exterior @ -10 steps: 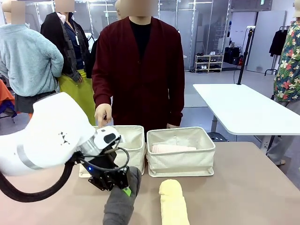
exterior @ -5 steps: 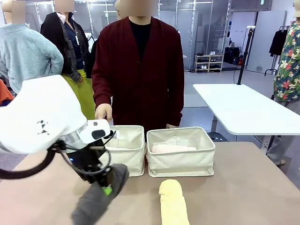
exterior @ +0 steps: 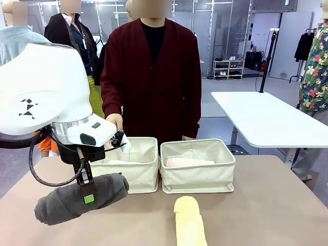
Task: Divide the towels into two baskets.
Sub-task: Pick up one hotel-folded towel from the bottom of the table and place it in the Fabric basket indicated by the person.
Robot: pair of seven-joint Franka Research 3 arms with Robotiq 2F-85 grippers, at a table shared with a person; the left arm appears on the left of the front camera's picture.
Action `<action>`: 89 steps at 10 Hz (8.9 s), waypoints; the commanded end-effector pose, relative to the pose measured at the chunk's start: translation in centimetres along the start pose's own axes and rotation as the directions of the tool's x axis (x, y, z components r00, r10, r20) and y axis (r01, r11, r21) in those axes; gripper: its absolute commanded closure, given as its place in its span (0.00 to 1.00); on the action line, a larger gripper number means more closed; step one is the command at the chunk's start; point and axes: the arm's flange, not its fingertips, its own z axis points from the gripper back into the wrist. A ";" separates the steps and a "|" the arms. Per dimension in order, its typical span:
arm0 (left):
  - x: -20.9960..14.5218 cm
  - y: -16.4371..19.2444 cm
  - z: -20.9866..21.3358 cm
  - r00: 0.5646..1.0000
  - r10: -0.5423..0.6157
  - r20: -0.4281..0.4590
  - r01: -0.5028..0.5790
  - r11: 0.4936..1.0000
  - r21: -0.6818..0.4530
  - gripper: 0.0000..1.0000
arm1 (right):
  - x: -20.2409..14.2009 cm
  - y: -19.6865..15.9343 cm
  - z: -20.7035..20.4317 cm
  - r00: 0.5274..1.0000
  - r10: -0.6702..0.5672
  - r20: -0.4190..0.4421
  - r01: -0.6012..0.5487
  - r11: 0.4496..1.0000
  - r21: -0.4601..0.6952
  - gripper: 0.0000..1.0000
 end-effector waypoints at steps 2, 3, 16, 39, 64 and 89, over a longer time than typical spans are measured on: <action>-0.2 0.2 -0.4 0.996 0.085 -0.011 -0.085 0.996 0.009 1.00 | -0.6 0.2 0.0 1.000 0.012 -0.004 -0.012 1.000 0.003 0.00; -0.1 0.1 -0.2 1.000 0.023 -0.004 -0.023 1.000 -0.003 0.63 | -0.6 0.2 0.0 1.000 0.012 -0.004 -0.012 1.000 0.003 0.00; 13.8 24.5 -2.4 0.880 -0.474 -0.034 0.475 0.872 0.123 0.63 | -0.6 0.2 0.0 1.000 0.012 -0.004 -0.012 1.000 0.003 0.00; 8.9 23.2 -3.4 0.959 -0.249 0.137 0.247 0.968 0.033 0.00 | -0.6 0.2 0.0 1.000 0.012 -0.004 -0.012 1.000 0.003 0.00; -37.1 26.5 -12.4 0.401 0.800 0.447 -0.036 0.501 -0.865 0.00 | -0.6 0.2 0.0 1.000 0.012 -0.004 -0.012 1.000 0.003 0.00; -37.1 26.5 -12.4 0.401 0.800 0.447 -0.036 0.501 -0.865 0.00 | -5.9 -2.2 -34.1 0.933 -0.307 -0.186 0.107 0.733 -0.672 0.00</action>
